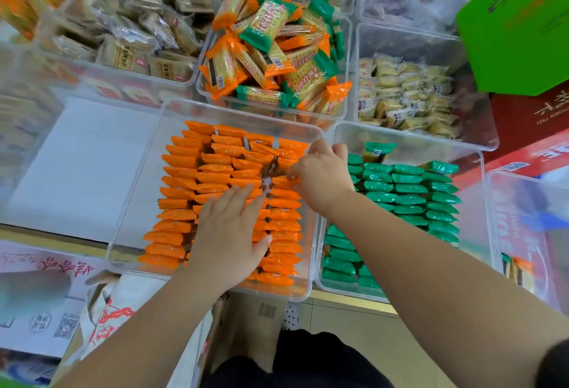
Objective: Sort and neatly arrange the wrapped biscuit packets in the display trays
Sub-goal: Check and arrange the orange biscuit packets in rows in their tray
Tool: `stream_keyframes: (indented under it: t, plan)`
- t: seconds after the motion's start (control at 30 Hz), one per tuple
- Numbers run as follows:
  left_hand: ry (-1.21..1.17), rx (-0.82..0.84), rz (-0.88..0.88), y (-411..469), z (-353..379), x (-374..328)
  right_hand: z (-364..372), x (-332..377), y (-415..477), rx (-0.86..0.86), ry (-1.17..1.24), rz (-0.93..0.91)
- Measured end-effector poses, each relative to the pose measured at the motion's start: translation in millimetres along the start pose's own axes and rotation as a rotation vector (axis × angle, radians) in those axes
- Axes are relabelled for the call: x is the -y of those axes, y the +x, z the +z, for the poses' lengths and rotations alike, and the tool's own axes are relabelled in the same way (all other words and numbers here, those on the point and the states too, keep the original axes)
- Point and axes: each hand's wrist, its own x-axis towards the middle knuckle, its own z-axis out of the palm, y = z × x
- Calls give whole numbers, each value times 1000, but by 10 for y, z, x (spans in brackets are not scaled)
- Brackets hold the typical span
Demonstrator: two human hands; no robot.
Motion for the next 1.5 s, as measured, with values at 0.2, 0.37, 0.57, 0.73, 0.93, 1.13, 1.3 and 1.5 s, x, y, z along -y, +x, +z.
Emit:
stream_keyframes:
  t: [0.2, 0.37, 0.57, 0.73, 0.93, 1.13, 1.3, 1.5]
  plan:
    - [121, 83, 110, 395, 19, -165, -37, -71, 91, 25, 54, -53]
    - [130, 67, 102, 475, 41, -189, -100, -240, 122, -68, 58, -10]
    - [183, -3, 117, 484, 92, -200, -163, -56, 298, -33, -150, 0]
    - [196, -24, 111, 482, 102, -209, -172, 10, 358, -25, -153, -32]
    - [192, -23, 107, 519, 55, -247, -317, -151, 171, -125, -73, -77]
    - [228, 8, 121, 610, 54, -289, -647, -388, -358, -241, 263, 59]
    - [290, 34, 122, 634, 20, -326, -613, -462, -773, -260, 707, 227]
    - [22, -38, 104, 399, -99, -369, -504, -485, -1146, -117, 1260, 412]
